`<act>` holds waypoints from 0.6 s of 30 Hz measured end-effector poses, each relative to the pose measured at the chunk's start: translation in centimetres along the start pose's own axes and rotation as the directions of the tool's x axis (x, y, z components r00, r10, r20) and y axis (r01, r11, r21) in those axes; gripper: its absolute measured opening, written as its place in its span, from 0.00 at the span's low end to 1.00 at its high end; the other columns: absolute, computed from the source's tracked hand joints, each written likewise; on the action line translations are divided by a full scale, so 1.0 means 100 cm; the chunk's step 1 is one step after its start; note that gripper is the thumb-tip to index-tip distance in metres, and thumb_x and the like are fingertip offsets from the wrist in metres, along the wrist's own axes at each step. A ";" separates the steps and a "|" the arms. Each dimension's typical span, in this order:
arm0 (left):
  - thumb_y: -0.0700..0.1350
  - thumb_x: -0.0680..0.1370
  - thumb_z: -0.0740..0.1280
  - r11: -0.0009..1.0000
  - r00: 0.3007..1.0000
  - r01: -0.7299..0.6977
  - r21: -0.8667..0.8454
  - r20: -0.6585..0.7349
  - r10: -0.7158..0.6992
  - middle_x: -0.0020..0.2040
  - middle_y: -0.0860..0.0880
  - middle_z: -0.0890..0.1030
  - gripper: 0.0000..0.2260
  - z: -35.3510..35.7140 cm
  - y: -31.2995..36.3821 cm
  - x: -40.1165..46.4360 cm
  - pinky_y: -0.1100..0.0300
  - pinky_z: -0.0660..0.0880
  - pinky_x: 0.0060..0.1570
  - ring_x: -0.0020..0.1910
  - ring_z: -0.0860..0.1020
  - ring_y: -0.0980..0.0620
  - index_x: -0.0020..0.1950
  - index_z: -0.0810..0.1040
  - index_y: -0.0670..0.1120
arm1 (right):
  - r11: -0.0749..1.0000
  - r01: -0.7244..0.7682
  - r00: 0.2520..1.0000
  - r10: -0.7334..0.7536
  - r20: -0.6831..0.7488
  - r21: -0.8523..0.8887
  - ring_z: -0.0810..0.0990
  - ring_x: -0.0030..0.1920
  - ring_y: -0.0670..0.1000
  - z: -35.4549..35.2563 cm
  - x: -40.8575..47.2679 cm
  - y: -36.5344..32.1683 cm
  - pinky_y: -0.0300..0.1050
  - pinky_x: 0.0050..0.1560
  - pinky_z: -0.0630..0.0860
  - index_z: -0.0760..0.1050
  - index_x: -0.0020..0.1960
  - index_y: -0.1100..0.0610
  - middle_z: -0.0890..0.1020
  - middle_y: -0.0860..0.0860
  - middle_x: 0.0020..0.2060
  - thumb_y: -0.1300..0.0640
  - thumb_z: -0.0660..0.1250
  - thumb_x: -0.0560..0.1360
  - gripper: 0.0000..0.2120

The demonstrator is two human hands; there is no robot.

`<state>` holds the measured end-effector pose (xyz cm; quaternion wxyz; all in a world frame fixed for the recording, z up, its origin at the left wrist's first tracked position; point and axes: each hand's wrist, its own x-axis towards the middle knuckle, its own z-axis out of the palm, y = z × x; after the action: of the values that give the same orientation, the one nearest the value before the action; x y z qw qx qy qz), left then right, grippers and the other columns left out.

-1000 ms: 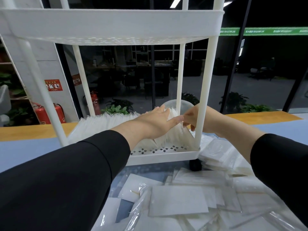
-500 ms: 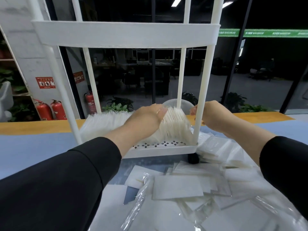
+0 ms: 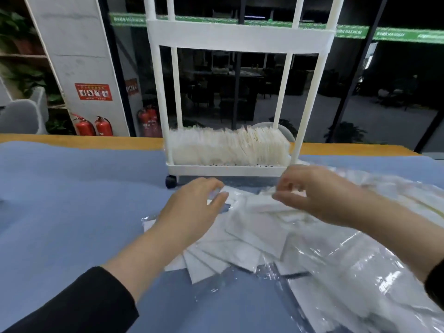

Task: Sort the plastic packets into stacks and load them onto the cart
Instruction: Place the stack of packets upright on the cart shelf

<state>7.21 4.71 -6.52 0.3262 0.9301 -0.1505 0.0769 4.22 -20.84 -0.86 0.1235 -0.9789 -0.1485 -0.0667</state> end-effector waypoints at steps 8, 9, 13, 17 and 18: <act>0.67 0.79 0.62 0.982 0.949 -0.002 0.190 0.311 -0.058 0.78 0.58 0.65 0.30 -0.010 -0.018 -0.043 0.58 0.63 0.70 0.76 0.65 0.53 0.79 0.63 0.60 | 0.985 0.048 0.932 0.015 0.361 -0.165 0.57 0.77 0.49 0.059 -0.023 -0.044 0.52 0.77 0.57 0.52 0.80 0.44 0.57 0.43 0.79 0.25 0.67 0.67 0.50; 0.67 0.78 0.63 0.978 0.935 -0.048 0.203 0.354 -0.028 0.77 0.58 0.67 0.30 -0.009 -0.019 -0.045 0.57 0.64 0.71 0.76 0.65 0.53 0.78 0.64 0.60 | 0.990 0.031 0.939 0.018 0.345 -0.135 0.59 0.77 0.48 0.061 -0.023 -0.046 0.51 0.76 0.58 0.53 0.80 0.44 0.58 0.43 0.78 0.27 0.67 0.68 0.48; 0.68 0.74 0.69 0.974 0.884 -0.150 0.169 0.463 0.056 0.69 0.61 0.70 0.30 -0.013 -0.025 -0.044 0.55 0.68 0.68 0.70 0.69 0.55 0.72 0.69 0.58 | 0.993 -0.034 0.971 0.060 0.230 -0.117 0.72 0.67 0.49 0.060 -0.019 -0.055 0.47 0.63 0.71 0.67 0.72 0.44 0.72 0.43 0.69 0.42 0.68 0.76 0.27; 0.62 0.76 0.70 0.974 0.908 -0.143 0.174 0.414 0.060 0.66 0.58 0.73 0.24 -0.015 -0.031 -0.042 0.55 0.70 0.65 0.66 0.72 0.54 0.70 0.72 0.57 | 0.992 -0.080 0.991 0.090 0.103 -0.097 0.75 0.63 0.49 0.061 -0.018 -0.058 0.43 0.57 0.71 0.75 0.67 0.43 0.78 0.42 0.63 0.55 0.64 0.79 0.18; 0.61 0.76 0.70 0.974 0.919 -0.140 0.178 0.388 0.061 0.64 0.57 0.75 0.21 -0.015 -0.031 -0.041 0.53 0.71 0.64 0.64 0.73 0.53 0.67 0.74 0.56 | 0.994 -0.078 0.993 0.085 0.079 -0.082 0.76 0.61 0.50 0.062 -0.018 -0.058 0.44 0.58 0.72 0.78 0.64 0.44 0.79 0.43 0.61 0.57 0.63 0.79 0.16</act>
<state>4.33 8.89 -8.18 0.1901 0.9466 -0.2499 -0.0734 1.32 -14.36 -5.87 0.0813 -0.9902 -0.1106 -0.0268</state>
